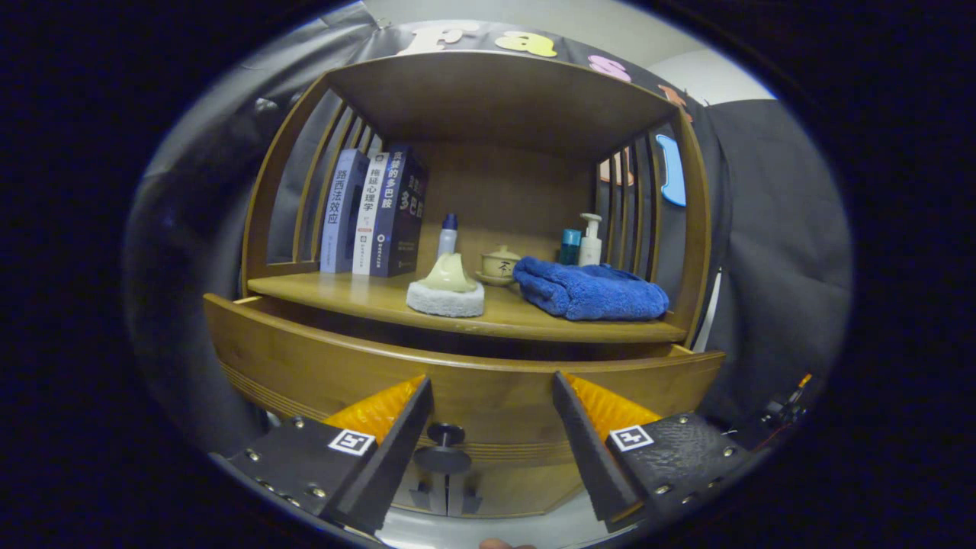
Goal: Pull open the drawer, take out the items inside it, and place them on the countertop above the cabinet.
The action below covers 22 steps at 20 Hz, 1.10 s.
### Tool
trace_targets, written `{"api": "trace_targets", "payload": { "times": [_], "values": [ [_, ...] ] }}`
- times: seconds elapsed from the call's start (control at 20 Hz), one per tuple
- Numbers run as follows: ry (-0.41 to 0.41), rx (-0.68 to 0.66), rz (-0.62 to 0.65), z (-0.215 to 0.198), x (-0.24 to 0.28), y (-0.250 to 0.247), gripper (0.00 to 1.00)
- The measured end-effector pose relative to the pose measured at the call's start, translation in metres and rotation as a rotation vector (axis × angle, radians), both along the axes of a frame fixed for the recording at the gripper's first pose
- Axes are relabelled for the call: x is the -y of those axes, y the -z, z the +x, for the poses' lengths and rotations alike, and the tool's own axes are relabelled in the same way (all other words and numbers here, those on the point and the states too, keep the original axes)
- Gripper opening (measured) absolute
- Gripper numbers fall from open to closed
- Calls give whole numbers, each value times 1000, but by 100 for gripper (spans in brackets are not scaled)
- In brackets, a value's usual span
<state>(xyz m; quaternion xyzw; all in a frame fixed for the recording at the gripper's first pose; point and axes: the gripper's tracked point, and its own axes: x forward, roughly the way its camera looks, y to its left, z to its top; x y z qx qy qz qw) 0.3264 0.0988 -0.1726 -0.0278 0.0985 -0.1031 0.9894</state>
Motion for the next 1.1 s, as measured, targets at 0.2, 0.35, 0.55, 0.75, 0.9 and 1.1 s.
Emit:
{"api": "trace_targets", "payload": {
  "times": [0.2,0.35,0.55,0.75,0.9,1.1],
  "values": [
    [-5,-4,-12,7,1,0,96],
    [0,-11,-2,12,1,2,96],
    [6,-10,-1,17,2,2,96],
    [7,-9,-14,20,2,2,96],
    [4,-9,-19,25,3,3,96],
    [5,-8,-21,30,4,3,96]
  ]
}}
